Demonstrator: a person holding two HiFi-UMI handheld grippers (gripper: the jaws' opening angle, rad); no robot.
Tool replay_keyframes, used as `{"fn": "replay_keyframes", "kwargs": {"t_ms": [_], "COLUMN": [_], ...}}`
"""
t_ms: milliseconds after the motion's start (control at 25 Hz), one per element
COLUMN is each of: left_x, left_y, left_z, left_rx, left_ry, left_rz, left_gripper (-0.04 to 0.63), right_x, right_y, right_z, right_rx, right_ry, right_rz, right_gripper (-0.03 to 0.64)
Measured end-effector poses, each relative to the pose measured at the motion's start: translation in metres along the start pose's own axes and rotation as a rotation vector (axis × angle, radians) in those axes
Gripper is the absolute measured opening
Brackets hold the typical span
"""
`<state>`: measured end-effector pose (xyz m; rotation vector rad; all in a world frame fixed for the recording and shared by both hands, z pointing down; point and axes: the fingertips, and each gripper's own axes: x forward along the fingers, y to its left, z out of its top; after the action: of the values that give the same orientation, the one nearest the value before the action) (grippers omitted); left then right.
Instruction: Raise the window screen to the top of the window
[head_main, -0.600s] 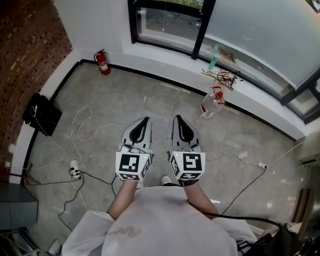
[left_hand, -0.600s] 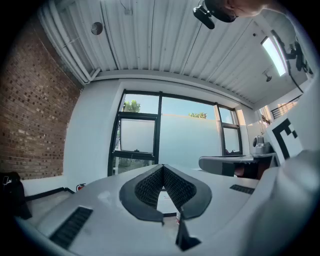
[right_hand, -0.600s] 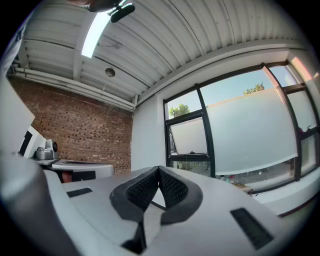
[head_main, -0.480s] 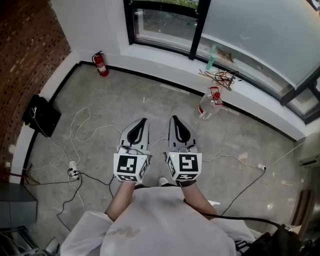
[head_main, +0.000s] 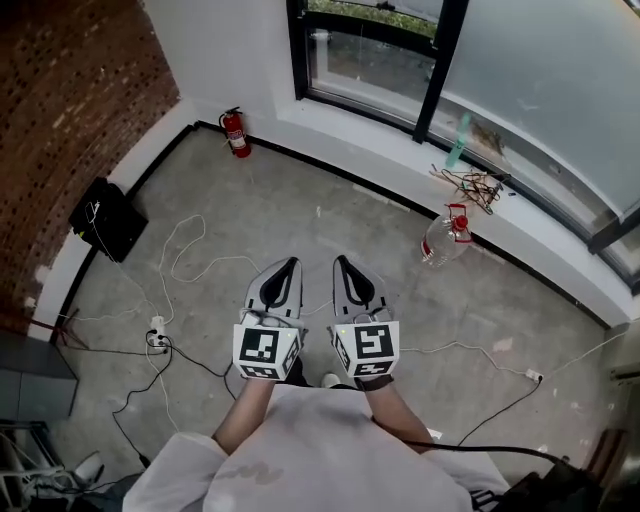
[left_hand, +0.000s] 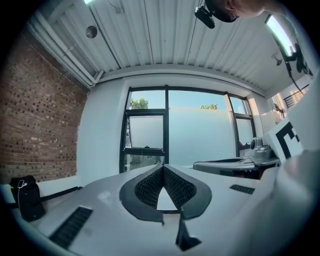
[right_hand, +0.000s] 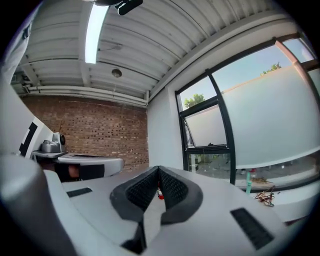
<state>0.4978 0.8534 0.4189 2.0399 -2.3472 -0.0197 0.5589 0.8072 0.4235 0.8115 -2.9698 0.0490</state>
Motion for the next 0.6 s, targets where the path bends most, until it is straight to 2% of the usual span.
{"fn": "replay_keyframes", "kwargs": {"t_ms": [160,360,600], "left_x": [0.018,0.069,0.141], "left_y": [0.026,0.087,0.174], "left_z": [-0.012,-0.024,0.0], "left_rx": [-0.004,-0.033,-0.03], "left_ry": [0.014,0.003,-0.051], "left_rz": [0.007,-0.001,-0.023], "left_gripper": [0.0,0.0,0.0], "right_x": [0.036,0.109,0.224], "right_y": [0.006,0.006,-0.005], "right_z": [-0.011,-0.022,0.004], "right_rx": [-0.003,-0.038,-0.06], "right_ry": [0.02,0.049,0.042], "right_rz": [0.029,0.021,0.017], "right_gripper": [0.003,0.003,0.003]}}
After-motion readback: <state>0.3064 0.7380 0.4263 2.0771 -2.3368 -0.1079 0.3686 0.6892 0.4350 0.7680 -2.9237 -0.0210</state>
